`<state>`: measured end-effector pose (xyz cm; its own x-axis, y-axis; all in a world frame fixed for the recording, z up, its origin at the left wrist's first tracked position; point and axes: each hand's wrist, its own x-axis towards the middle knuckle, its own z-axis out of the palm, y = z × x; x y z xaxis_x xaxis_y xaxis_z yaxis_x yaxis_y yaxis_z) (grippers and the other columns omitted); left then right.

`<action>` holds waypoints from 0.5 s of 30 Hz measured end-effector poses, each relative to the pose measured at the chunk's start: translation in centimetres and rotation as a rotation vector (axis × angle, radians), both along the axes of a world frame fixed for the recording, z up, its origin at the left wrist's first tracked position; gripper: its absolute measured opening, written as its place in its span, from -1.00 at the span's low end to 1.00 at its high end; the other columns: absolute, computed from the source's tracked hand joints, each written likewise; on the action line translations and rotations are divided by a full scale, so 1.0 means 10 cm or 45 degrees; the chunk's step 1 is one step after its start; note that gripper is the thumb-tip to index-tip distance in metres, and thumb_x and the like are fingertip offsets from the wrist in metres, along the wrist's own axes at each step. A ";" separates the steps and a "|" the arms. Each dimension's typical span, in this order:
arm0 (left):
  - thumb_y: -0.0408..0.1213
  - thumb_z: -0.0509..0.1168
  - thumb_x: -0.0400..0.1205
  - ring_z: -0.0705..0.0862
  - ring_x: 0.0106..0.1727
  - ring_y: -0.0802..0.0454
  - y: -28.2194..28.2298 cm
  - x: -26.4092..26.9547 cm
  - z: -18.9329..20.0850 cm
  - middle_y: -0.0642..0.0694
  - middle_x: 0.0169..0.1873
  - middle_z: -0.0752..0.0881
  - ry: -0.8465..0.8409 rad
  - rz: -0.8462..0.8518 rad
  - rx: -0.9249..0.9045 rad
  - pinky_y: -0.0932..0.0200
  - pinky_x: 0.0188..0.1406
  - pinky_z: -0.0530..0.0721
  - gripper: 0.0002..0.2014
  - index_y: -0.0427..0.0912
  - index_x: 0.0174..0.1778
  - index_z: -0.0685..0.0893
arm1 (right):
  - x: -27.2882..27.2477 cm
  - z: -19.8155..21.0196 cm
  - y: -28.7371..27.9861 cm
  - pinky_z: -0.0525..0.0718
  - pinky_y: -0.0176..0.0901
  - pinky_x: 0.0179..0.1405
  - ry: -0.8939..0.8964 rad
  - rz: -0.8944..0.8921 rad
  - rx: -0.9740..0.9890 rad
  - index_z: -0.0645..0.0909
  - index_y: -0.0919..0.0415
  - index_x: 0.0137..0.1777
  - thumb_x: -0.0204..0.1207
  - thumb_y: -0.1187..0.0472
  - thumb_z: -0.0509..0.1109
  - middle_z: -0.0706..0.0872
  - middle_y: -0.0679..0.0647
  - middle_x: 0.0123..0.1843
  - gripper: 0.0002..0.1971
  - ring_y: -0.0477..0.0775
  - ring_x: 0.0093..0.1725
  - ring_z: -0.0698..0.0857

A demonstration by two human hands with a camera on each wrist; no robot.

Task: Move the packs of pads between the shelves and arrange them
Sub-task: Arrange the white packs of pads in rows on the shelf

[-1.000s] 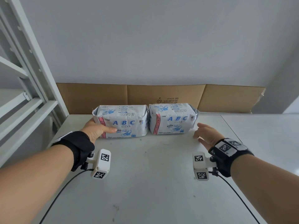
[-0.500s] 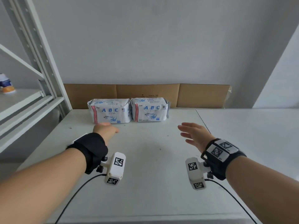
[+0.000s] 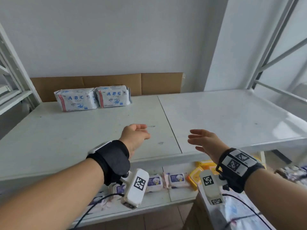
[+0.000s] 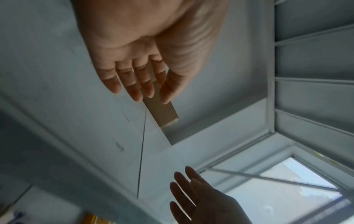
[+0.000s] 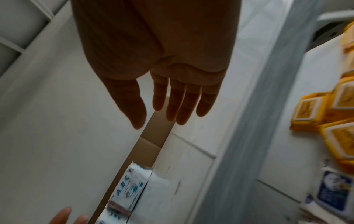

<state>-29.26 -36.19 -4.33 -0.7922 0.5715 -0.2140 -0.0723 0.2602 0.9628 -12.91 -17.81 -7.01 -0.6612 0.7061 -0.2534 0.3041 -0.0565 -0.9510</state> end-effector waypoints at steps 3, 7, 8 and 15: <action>-0.45 0.38 0.50 0.68 0.10 0.02 0.09 0.47 -0.10 -0.01 0.00 0.71 0.000 -0.178 -0.003 0.20 0.03 0.55 -0.75 0.01 -0.06 0.61 | 0.65 -0.13 -0.03 0.53 -0.04 0.17 -0.033 -0.162 -0.006 0.61 0.09 0.19 0.41 0.44 0.48 0.74 0.09 0.16 -0.61 0.03 0.10 0.68; -0.49 0.41 0.49 0.63 -0.15 0.13 0.09 1.11 -0.43 -0.06 -0.05 0.69 -0.044 -0.358 -0.061 0.32 -0.33 0.56 -0.74 -0.10 0.01 0.61 | 1.56 -0.45 -0.20 0.51 -0.07 0.02 -0.187 -0.345 -0.009 0.59 0.19 0.31 0.40 0.43 0.49 0.71 0.14 0.22 -0.54 0.02 0.08 0.67; -0.51 0.41 0.49 0.62 -0.19 0.13 0.08 1.27 -0.54 -0.08 -0.05 0.68 -0.075 -0.390 -0.088 0.34 -0.39 0.58 -0.72 -0.13 0.05 0.61 | 1.78 -0.52 -0.26 0.50 -0.06 0.05 -0.249 -0.363 -0.002 0.58 0.21 0.34 0.40 0.42 0.50 0.70 0.15 0.25 -0.52 0.05 0.12 0.66; -0.40 0.55 0.39 0.59 0.19 -0.01 0.10 2.13 -1.09 -0.10 0.29 0.59 -0.201 -0.517 -0.339 0.11 0.19 0.58 -0.34 -0.16 0.41 0.49 | 3.02 -0.76 -0.41 0.60 -0.19 0.08 -0.547 -0.517 0.023 0.55 0.32 0.39 0.36 0.42 0.53 0.71 0.18 0.20 -0.44 0.07 0.06 0.69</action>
